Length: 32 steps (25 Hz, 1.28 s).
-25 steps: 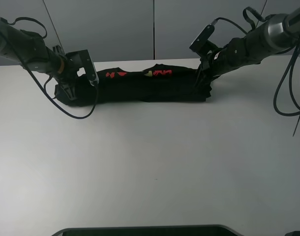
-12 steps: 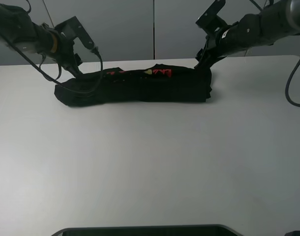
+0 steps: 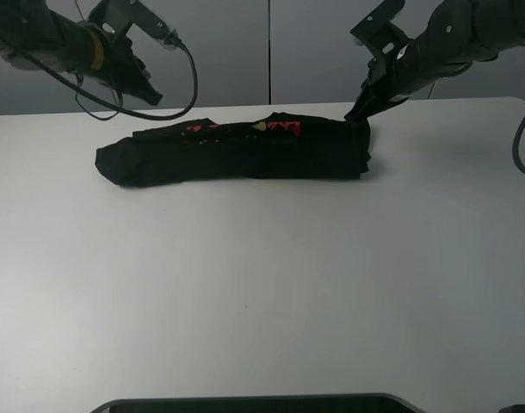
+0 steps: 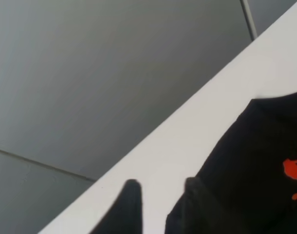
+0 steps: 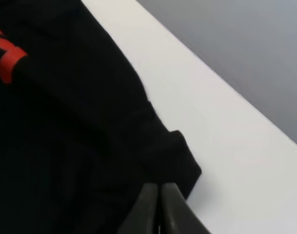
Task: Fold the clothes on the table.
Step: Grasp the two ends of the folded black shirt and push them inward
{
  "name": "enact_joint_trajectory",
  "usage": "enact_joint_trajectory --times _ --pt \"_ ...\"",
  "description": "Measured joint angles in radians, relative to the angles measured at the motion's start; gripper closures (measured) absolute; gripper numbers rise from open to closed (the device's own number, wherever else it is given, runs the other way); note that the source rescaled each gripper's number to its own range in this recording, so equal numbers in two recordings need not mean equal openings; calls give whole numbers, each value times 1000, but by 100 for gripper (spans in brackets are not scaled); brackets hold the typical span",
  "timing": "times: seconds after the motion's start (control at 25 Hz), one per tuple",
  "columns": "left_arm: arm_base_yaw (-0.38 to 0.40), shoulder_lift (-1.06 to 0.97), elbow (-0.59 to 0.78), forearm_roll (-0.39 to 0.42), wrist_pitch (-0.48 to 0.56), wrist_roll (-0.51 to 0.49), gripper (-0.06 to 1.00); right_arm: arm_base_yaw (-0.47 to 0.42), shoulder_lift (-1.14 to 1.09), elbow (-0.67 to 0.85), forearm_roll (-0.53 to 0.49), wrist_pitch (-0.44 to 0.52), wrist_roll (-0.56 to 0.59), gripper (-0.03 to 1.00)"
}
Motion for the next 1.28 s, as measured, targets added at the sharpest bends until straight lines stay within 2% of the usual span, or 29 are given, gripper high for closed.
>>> enact_joint_trajectory --times 0.08,0.24,0.6,0.72,0.84,0.92,1.08,1.16,1.28 --pt "0 12 0 -17 16 0 92 0 0 0 37 5 -2 97" --pt "-8 54 2 -48 50 0 94 0 27 0 138 19 -54 97" --pt "-77 178 2 -69 75 0 94 0 159 0 610 120 -472 97" --pt "-81 210 2 -93 120 0 94 0 187 -2 686 143 -530 97" --pt "-81 232 4 -134 210 8 94 0 190 -2 707 165 -533 97" --pt "-83 234 0 -185 254 63 94 0 192 -2 705 194 -493 97" --pt "-83 236 -10 -402 291 335 94 0 192 -8 624 252 -362 97" --pt "-81 234 -16 -530 310 487 94 0 190 -13 550 287 -281 97" --pt "-81 227 -23 -705 379 655 94 0 180 -20 438 365 -133 97"
